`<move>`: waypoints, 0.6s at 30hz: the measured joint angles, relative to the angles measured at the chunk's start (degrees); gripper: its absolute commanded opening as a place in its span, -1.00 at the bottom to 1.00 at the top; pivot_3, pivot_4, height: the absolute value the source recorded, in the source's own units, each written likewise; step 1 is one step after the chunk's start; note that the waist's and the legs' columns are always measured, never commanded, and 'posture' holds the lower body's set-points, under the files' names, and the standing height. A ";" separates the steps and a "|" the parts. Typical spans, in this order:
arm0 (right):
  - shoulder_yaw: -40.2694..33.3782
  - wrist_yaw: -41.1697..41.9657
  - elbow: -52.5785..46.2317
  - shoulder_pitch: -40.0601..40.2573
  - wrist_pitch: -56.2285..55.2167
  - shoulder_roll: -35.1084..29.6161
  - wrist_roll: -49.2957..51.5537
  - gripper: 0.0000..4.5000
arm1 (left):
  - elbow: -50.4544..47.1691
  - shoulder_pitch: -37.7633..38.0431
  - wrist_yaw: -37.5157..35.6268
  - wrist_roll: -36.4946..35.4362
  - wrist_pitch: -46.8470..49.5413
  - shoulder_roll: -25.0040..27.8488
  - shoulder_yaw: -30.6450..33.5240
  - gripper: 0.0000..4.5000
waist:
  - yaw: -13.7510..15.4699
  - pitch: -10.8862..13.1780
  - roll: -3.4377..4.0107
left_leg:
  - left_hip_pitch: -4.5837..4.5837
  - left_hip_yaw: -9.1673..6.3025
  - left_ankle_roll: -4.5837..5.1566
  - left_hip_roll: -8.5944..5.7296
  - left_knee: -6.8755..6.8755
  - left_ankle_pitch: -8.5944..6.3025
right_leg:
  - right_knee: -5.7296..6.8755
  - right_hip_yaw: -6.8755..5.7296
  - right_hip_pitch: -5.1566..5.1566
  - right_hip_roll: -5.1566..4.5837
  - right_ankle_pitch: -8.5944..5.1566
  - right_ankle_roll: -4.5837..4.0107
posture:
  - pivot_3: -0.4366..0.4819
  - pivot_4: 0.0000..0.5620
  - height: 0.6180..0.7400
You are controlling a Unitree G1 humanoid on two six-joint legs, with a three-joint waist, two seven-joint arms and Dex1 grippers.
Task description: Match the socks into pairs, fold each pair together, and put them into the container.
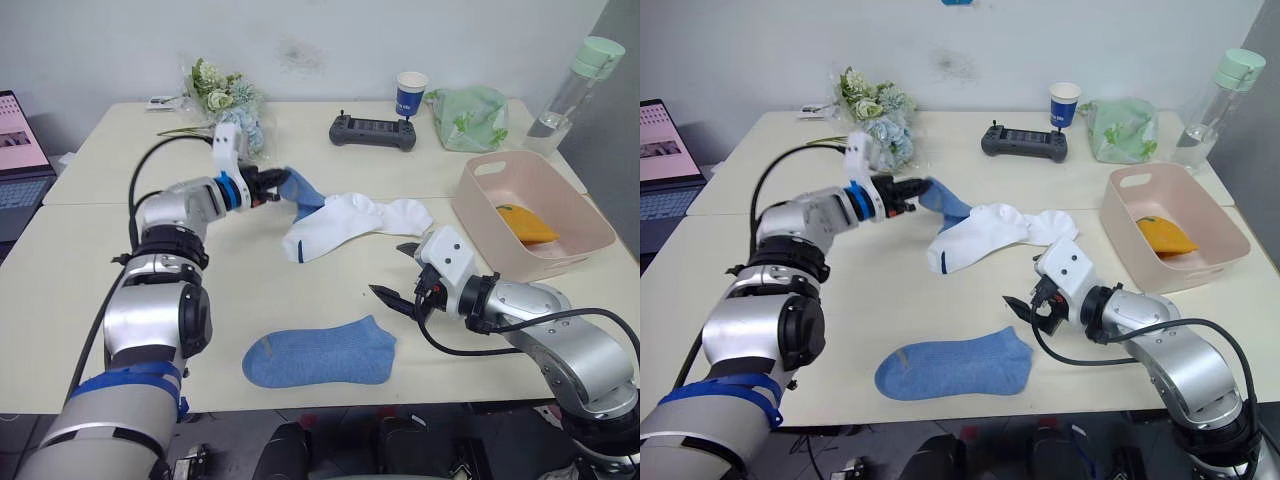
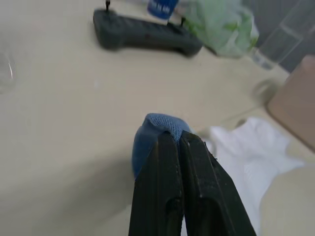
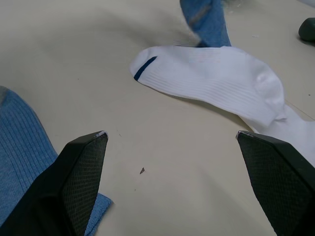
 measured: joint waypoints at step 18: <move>0.24 0.04 -0.10 -0.49 -0.71 0.78 -0.03 1.00 | -36.95 14.71 -0.84 -10.16 26.02 13.12 3.52 -0.99 | -1.07 0.00 0.01 | -0.04 -0.14 -0.14 0.05 0.11 0.08 | 0.52 0.13 -0.24 0.02 -0.01 0.01 | -0.05 -0.47 1.00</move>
